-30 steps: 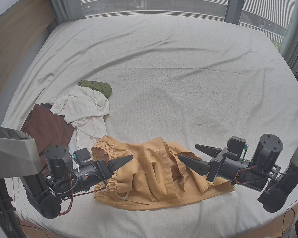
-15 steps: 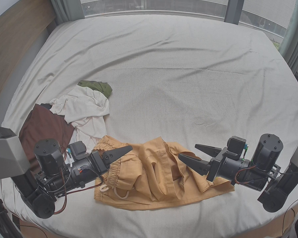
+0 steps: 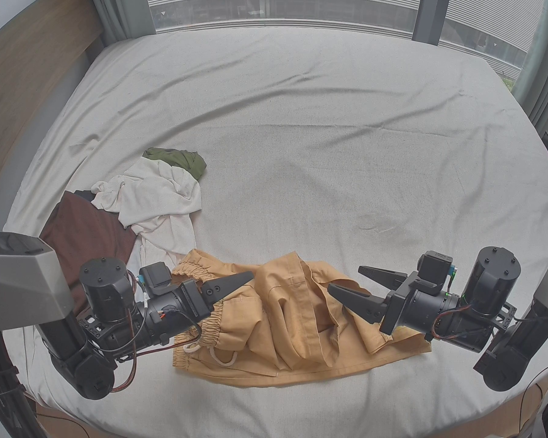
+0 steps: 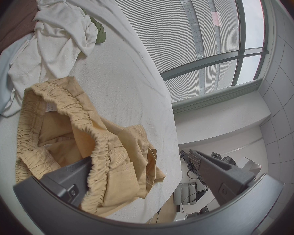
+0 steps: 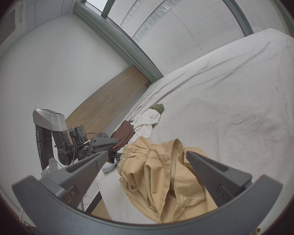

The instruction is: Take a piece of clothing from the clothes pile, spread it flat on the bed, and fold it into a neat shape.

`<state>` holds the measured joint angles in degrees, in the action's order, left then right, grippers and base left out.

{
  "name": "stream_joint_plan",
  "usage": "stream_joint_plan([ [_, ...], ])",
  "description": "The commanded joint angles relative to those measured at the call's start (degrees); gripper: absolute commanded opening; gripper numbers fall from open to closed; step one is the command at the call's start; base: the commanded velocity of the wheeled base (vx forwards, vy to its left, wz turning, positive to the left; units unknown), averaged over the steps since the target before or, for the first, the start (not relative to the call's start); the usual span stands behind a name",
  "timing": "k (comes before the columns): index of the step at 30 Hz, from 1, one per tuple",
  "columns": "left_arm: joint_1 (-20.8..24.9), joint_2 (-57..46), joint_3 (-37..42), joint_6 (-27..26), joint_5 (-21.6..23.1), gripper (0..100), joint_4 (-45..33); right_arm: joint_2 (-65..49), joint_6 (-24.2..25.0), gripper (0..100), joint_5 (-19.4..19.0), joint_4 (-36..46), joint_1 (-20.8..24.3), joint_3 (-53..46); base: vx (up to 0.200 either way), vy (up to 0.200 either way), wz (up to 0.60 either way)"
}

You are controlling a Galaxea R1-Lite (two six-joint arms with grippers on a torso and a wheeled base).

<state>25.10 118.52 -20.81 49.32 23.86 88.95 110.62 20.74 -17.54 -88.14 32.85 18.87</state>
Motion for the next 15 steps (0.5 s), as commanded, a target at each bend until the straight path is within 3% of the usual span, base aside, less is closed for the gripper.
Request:
stream_joint_plan([
  [1, 0.04, 1.10, -0.28, 0.07, 0.05, 100, -0.01, -0.05, -0.08, 100, -0.04, -0.02, 0.11, -0.06, 0.000, 0.000, 0.00],
  [6, 0.04, 2.42, -1.08, 0.07, -0.04, 100, 0.08, -0.14, -0.08, 100, -0.04, -0.02, 0.02, 0.03, 0.000, 0.000, 0.00],
  [7, 0.04, 2.68, -1.25, 0.07, -0.04, 0, 0.08, -0.05, 0.01, 100, -0.04, -0.02, 0.02, 0.03, 0.000, 0.000, 0.00],
  [15, -0.32, 2.95, -1.25, 0.07, 0.05, 0, 0.08, 0.04, 0.01, 100, -0.04, -0.02, 0.11, 0.03, 0.000, 0.000, 0.00],
])
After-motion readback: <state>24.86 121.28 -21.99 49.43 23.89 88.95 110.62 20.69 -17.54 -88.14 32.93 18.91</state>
